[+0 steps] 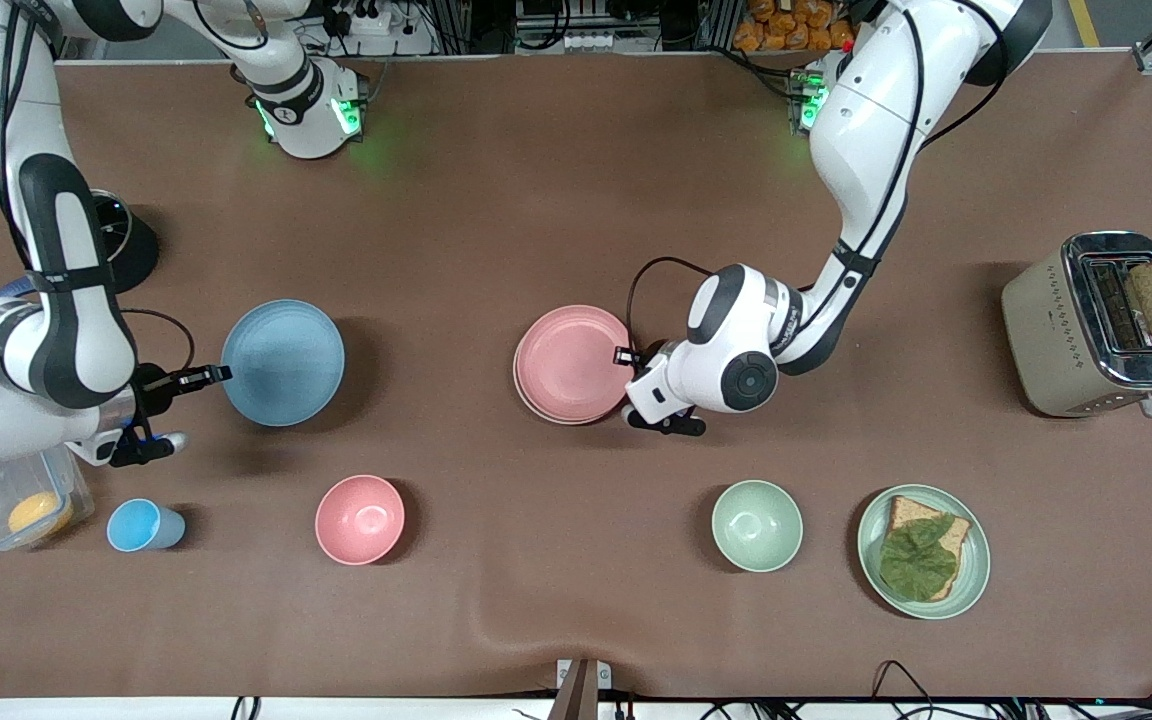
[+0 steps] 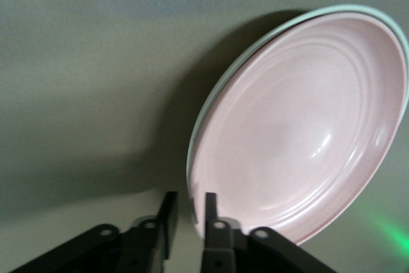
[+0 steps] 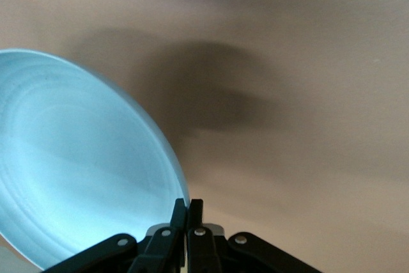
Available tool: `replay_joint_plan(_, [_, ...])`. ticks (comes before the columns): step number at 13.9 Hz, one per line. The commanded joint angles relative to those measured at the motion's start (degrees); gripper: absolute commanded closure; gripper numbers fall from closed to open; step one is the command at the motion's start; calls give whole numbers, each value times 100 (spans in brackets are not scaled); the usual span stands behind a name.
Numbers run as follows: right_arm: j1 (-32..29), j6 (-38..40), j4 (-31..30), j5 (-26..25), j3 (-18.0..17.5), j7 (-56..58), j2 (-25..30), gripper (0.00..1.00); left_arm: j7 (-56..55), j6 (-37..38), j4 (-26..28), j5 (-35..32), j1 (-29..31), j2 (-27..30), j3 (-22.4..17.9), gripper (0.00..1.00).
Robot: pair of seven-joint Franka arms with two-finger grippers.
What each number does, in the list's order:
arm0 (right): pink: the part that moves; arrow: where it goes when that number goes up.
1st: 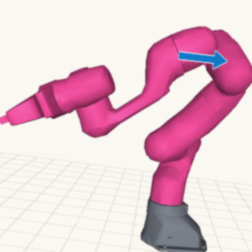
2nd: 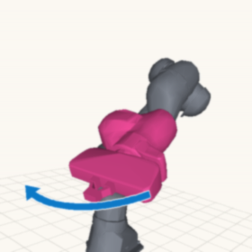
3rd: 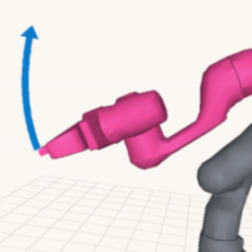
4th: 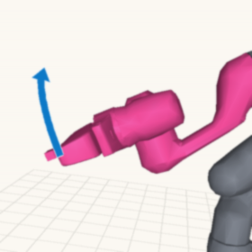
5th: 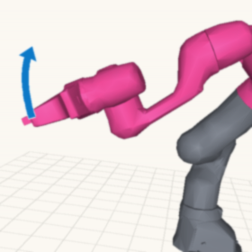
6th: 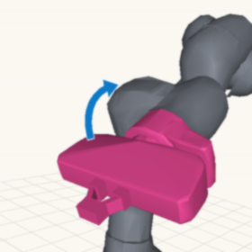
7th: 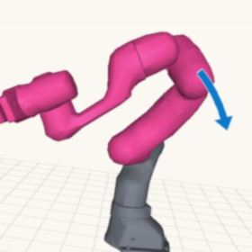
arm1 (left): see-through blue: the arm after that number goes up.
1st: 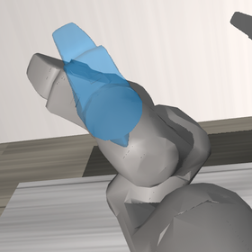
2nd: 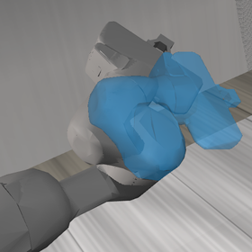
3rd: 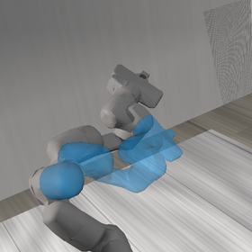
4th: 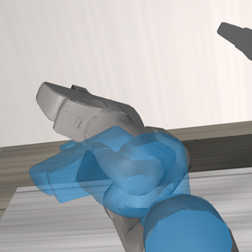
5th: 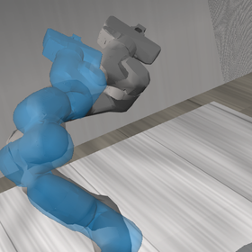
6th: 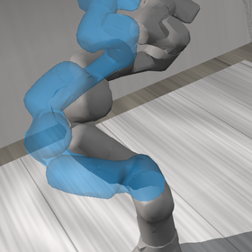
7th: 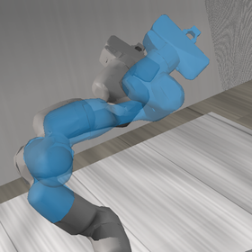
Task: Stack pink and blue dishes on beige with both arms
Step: 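Carry the pink plate onto the beige plate with the left gripper, then carry the blue plate onto the pink plate while the left gripper withdraws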
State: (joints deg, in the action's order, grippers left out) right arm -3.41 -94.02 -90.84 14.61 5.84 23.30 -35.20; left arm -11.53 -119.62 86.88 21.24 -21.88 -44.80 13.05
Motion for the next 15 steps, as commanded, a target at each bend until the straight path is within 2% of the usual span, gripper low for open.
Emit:
replay_joint_plan(1, [436, 470, 303, 103, 14, -780, 22, 100, -15, 36, -110, -145, 35, 199, -66, 0])
replay_joint_plan(4, [1033, 498, 462, 375, 5, -1659, 14, 100, 2, 44, -127, -399, 376, 690, -75, 0])
replay_joint_plan(7, [1832, 123, 462, 997, 14, -2433, -74, 100, 54, 219, -101, -1802, 851, 1200, -57, 0])
replay_joint_plan(10, [2518, -519, 462, 1227, 14, -3163, -188, 100, 168, 992, -110, -2763, 1377, 1718, -49, 0])
replay_joint_plan(12, [2975, -993, 462, 1429, 14, -3419, -329, 100, 562, 1055, -118, -2748, 1808, 2122, -5, 0])
replay_joint_plan(15, [3512, -1479, 462, 1518, 14, -3832, -487, 100, 1056, 1852, -118, -2590, 2283, 2983, -5, 0])
